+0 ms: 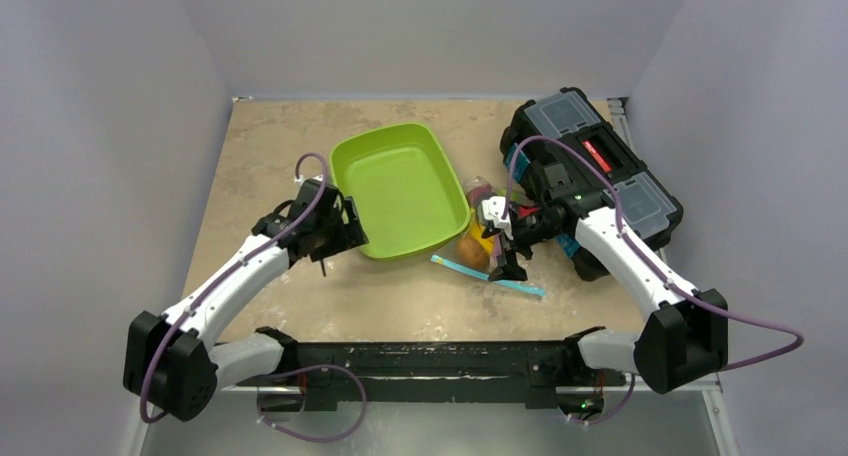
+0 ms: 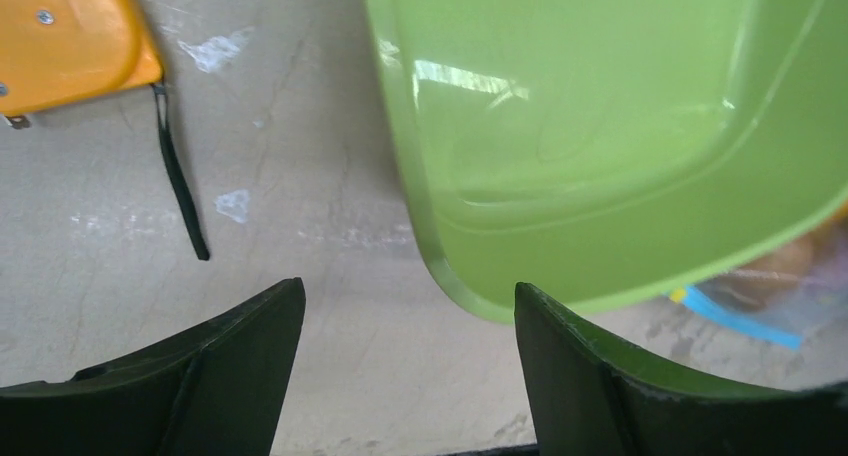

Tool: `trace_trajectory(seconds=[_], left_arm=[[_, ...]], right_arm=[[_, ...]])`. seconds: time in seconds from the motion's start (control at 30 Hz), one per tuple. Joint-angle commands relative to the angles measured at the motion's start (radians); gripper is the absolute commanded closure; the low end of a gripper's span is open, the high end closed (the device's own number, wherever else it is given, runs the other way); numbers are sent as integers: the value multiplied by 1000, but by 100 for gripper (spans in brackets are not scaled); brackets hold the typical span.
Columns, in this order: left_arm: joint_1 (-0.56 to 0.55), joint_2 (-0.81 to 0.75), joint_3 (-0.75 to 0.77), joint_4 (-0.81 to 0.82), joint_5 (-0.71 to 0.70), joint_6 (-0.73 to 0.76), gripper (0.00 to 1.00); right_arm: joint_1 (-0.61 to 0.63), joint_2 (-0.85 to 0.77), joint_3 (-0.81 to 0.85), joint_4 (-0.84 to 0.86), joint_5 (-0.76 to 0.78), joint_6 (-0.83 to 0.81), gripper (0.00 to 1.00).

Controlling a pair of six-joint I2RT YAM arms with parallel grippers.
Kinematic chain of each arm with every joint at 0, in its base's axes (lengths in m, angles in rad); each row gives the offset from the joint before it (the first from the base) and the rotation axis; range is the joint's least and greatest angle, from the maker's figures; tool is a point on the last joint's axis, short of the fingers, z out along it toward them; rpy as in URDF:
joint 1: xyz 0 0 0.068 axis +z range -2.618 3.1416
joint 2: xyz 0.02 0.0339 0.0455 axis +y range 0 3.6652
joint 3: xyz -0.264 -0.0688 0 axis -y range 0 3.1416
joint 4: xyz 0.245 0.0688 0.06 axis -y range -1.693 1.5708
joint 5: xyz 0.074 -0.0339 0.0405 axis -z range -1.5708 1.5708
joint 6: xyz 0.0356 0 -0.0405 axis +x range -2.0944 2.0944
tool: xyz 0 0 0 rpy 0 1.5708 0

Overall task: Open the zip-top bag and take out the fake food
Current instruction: Pick up the zipper food storage bag at the center of the board.

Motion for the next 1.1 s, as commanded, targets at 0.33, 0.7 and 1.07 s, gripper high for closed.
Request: trace_trajectory(seconds=[0.33, 0.7, 1.07], left_arm=[[140, 209, 146, 104, 95, -7, 40], [141, 294, 223, 21, -18, 54, 44], [141, 235, 226, 34, 41, 89, 46]], right_arm=[[4, -40, -64, 98, -68, 99, 1], [4, -3, -54, 94, -74, 99, 1], [99, 34, -63, 34, 55, -39, 1]])
